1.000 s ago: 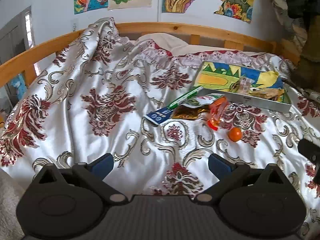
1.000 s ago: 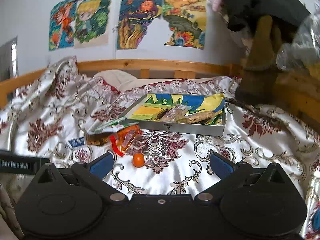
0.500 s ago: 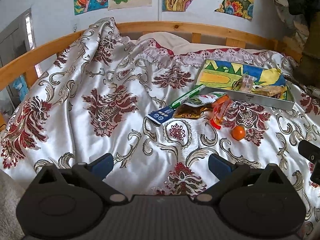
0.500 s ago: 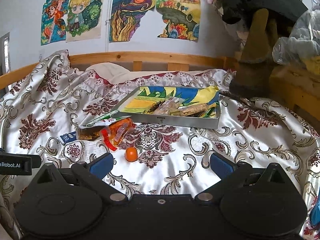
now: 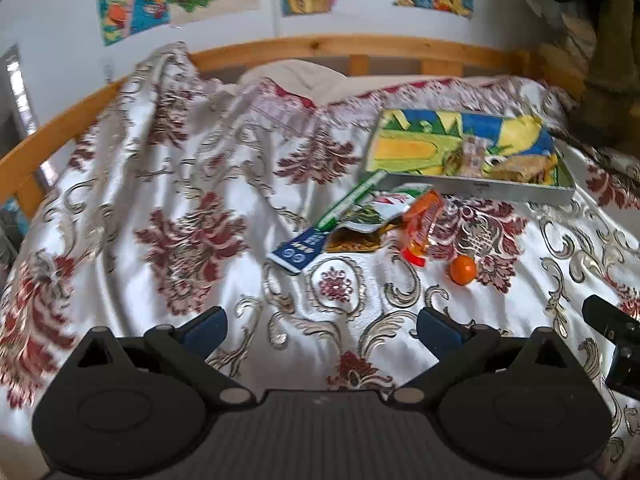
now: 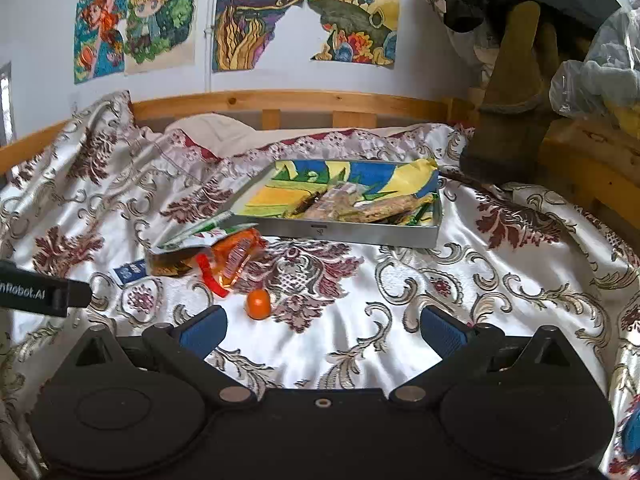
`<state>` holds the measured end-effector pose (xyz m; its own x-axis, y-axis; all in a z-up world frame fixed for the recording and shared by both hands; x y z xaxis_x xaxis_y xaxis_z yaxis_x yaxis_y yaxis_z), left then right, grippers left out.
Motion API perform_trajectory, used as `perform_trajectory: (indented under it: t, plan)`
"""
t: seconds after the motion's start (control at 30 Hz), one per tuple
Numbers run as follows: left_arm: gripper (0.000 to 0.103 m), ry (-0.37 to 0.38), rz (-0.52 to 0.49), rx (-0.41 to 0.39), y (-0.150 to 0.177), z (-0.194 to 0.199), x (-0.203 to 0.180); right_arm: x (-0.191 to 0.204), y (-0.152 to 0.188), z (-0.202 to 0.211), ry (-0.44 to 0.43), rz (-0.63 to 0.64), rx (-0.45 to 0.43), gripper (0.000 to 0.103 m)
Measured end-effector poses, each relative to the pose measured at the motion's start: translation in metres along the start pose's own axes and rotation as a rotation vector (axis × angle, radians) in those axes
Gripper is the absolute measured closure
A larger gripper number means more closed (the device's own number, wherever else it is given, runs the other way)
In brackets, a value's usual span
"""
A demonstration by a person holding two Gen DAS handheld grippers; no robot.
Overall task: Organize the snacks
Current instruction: 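Lift both tools away from the tray above the bed, then lower the left tool to the orange packet while the right tool lowers to the orange ball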
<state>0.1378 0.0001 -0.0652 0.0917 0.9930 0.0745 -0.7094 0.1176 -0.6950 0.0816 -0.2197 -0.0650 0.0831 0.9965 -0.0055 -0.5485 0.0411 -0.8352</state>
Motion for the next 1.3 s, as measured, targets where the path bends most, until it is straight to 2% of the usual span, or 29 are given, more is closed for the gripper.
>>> perform_trajectory:
  t: [0.1, 0.27, 0.4, 0.6, 0.7, 0.87, 1.03, 1.3]
  plan:
    - [0.000, 0.030, -0.055, 0.017, -0.009, -0.012, -0.009, 0.001, -0.002, -0.002, -0.013, 0.007, 0.004, 0.001]
    - [0.000, 0.063, -0.132, -0.002, -0.022, -0.032, -0.019, 0.002, -0.010, -0.012, -0.057, 0.005, 0.014, 0.001]
    - [0.000, 0.145, -0.113, -0.012, -0.031, -0.046, -0.023, 0.003, -0.020, -0.027, -0.107, 0.008, 0.016, 0.001]
    - [0.001, 0.266, -0.086, -0.012, -0.043, -0.070, -0.030, 0.020, -0.029, -0.066, -0.148, 0.192, -0.014, 0.001]
    - [0.001, 0.313, -0.078, 0.002, -0.045, -0.086, -0.038, 0.029, -0.024, -0.087, -0.184, 0.222, 0.016, 0.001]
    - [0.002, 0.388, -0.082, -0.001, -0.051, -0.111, -0.055, 0.036, -0.010, -0.117, -0.216, 0.241, 0.092, 0.009]
    - [0.009, 0.394, -0.123, -0.020, -0.057, -0.132, -0.071, 0.040, 0.000, -0.134, -0.249, 0.227, 0.156, 0.019]
    - [0.009, 0.362, -0.096, -0.044, -0.077, -0.160, -0.082, 0.050, 0.009, -0.145, -0.276, 0.223, 0.204, 0.028]
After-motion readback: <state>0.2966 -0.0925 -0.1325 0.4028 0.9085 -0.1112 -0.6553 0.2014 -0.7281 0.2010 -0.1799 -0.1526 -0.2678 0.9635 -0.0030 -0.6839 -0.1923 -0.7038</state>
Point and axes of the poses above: each gripper's, at about its wrist camera, not at the fingertips, and z roughly against the way its jaws point, x to its left, y to its underside, the point moved 9 cm from there along -z, roughly the way its jaws point
